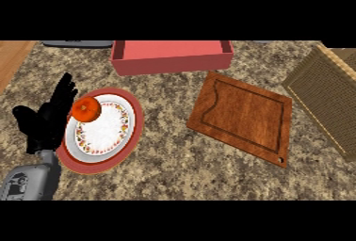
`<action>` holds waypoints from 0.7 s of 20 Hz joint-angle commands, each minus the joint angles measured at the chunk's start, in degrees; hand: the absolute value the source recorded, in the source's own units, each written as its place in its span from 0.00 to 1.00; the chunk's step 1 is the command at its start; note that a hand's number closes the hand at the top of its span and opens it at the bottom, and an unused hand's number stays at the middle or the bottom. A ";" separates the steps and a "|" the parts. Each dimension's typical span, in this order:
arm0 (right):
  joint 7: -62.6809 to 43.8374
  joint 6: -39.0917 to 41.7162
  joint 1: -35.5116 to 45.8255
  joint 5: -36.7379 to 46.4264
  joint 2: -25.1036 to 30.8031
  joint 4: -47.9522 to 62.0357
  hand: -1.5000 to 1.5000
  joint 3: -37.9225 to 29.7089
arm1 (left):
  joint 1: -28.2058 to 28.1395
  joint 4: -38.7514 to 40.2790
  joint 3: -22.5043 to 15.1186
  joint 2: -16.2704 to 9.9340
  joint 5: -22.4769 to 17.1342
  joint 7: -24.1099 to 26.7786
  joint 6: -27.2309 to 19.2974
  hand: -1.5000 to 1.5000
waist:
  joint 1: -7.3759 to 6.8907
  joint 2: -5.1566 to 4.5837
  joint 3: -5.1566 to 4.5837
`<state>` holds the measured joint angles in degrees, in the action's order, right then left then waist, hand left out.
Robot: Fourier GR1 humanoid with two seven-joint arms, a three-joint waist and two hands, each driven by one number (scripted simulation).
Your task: Pick the croissant from the cutting board and place it in the basket
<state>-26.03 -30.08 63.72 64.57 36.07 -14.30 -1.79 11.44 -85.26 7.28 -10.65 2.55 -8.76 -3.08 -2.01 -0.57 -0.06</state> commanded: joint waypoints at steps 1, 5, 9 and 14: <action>0.14 2.01 1.58 1.12 1.16 2.36 1.00 0.05 | 1.79 -0.72 0.89 -0.91 -1.07 -1.97 0.76 0.50 | 0.13 -0.09 0.11; -2.16 8.83 3.15 0.45 0.55 5.71 1.00 -0.66 | 2.25 1.22 0.54 -0.03 0.05 0.30 -0.35 0.50 | -0.13 -0.23 0.11; 1.65 14.15 1.61 -1.43 2.97 7.51 1.00 -2.22 | 0.54 0.09 -0.34 0.23 0.30 -0.90 0.07 0.50 | -0.04 -0.24 0.13; 1.52 9.99 -0.66 -1.84 1.48 6.14 1.00 -2.88 | 4.98 2.71 0.28 -0.13 0.42 -2.05 -0.40 0.50 | 0.18 -0.35 0.15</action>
<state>-25.67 -18.77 65.16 62.95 38.01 -8.32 -4.28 13.66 -84.52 7.56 -10.82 2.46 -9.82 -2.91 -2.05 -0.63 -0.12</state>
